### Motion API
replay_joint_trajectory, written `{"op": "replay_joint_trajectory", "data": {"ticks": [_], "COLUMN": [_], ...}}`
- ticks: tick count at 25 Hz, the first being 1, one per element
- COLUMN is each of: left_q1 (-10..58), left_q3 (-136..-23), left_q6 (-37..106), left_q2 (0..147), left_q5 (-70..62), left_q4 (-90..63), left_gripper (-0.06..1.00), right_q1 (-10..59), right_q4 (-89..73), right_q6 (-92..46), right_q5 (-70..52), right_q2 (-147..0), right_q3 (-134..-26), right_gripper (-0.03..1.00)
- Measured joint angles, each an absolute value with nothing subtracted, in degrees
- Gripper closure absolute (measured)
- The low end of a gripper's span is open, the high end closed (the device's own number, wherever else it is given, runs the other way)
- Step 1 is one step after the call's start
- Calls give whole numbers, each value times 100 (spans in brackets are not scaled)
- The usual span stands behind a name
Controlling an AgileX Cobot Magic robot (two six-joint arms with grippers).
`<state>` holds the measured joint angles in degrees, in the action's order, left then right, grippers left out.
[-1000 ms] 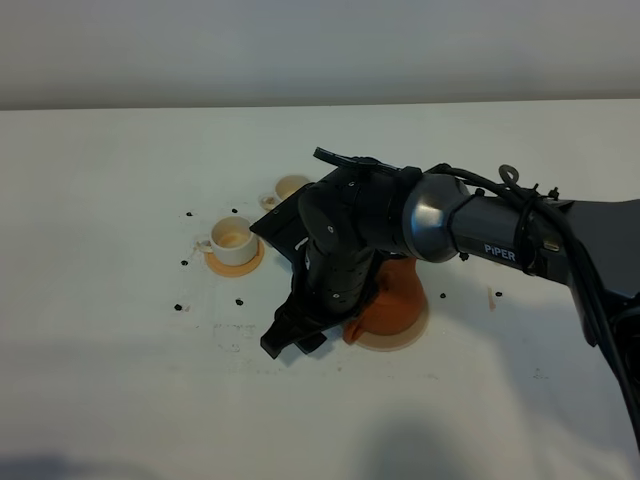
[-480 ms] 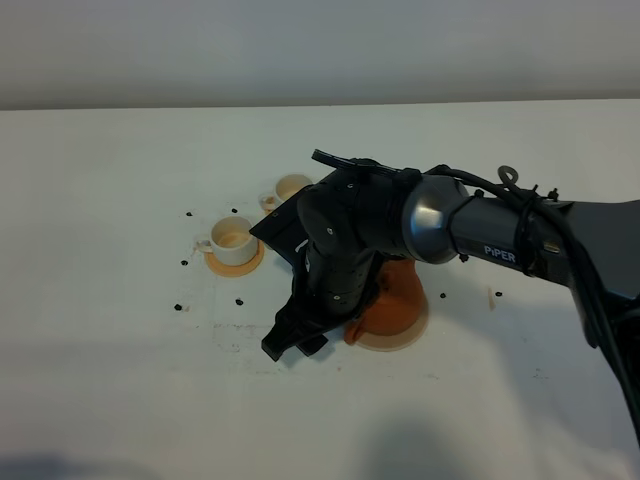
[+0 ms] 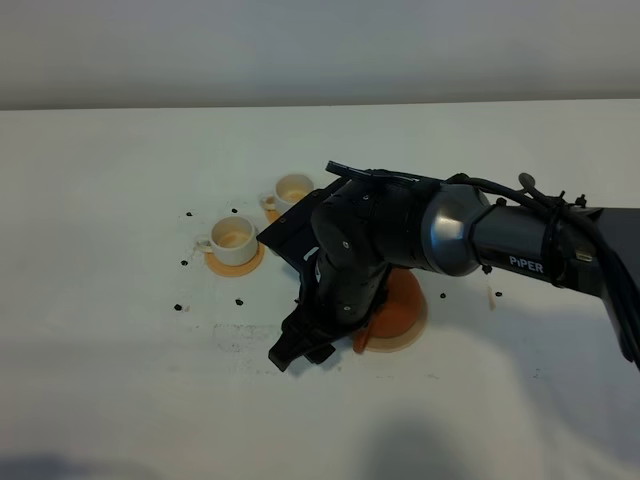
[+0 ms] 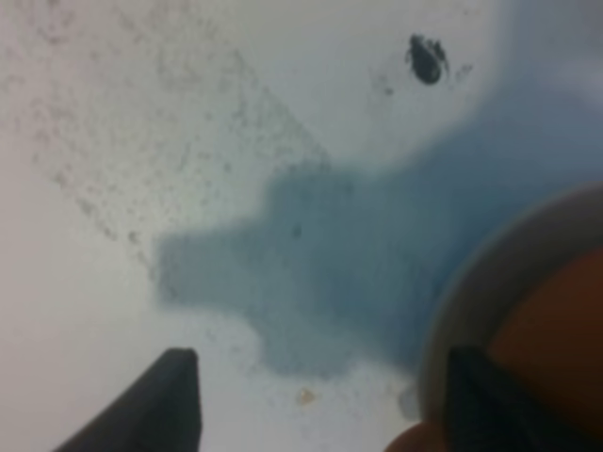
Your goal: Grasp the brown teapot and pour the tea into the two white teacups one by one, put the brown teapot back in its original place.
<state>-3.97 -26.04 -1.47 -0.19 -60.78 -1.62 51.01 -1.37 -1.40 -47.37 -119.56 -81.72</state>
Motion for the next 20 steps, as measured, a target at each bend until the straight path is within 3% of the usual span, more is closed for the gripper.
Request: {"op": "replay_joint_trajectory", "data": {"ticks": [20], "left_q1": [-397], "left_q3": [-2604], "left_q6": [-136], "left_q2": [-19], "left_q5": [-6078], "left_q4": [-162], "left_gripper": [41], "right_q1": [5140], "right_q4": [-215], "right_q6": [-140], "right_q5": [-4548], "right_q2": [-11777], "right_q3": [-7722], "right_gripper": [43]}}
